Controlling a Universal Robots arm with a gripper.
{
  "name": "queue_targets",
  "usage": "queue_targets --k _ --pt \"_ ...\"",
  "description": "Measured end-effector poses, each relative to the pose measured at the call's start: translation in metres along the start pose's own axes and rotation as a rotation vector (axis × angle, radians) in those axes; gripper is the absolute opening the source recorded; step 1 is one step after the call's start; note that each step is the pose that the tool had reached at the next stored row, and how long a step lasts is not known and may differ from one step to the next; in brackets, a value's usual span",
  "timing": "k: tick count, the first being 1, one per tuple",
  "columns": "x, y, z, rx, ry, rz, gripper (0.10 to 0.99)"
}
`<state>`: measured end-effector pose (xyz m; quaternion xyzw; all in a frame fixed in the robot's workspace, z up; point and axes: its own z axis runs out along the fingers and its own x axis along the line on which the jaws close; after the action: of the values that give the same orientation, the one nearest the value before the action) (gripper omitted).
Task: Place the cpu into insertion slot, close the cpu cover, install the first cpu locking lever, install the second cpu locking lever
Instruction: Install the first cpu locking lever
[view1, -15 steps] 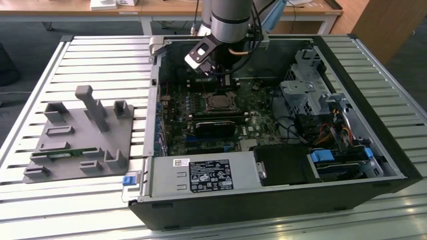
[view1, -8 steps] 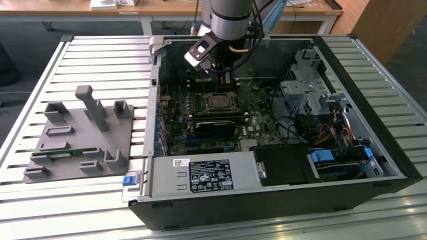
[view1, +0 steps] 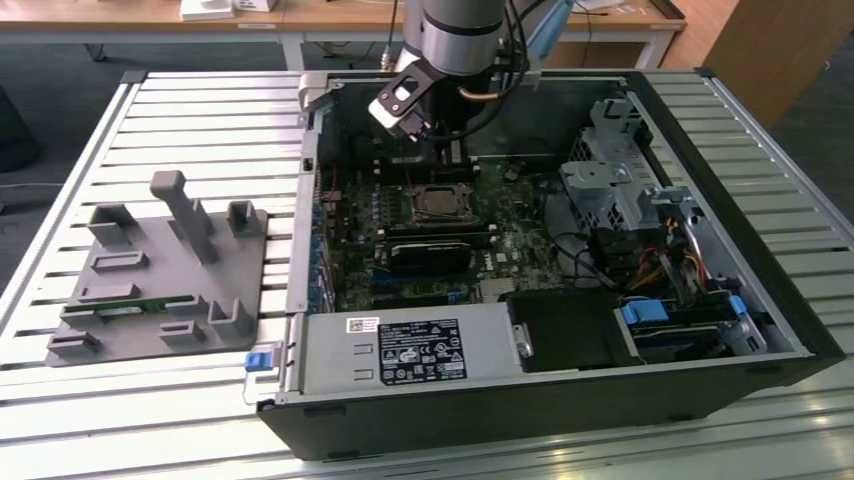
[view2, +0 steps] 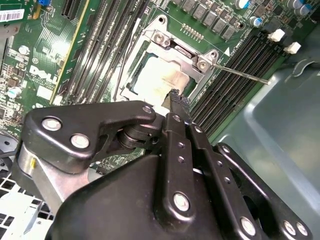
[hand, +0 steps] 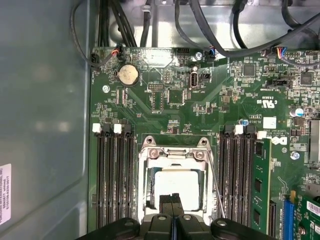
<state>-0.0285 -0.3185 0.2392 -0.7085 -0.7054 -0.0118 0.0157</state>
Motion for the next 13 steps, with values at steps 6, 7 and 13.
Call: queue_targets --k 6,7,13 --pt "0.0001 0.0000 -0.0031 0.000 -0.0030 0.000 0.106" --pt "0.0001 0.0000 -0.0037 0.000 -0.0033 0.000 0.106" --pt "0.0003 -0.0001 -0.0080 0.000 -0.0036 0.000 0.106"
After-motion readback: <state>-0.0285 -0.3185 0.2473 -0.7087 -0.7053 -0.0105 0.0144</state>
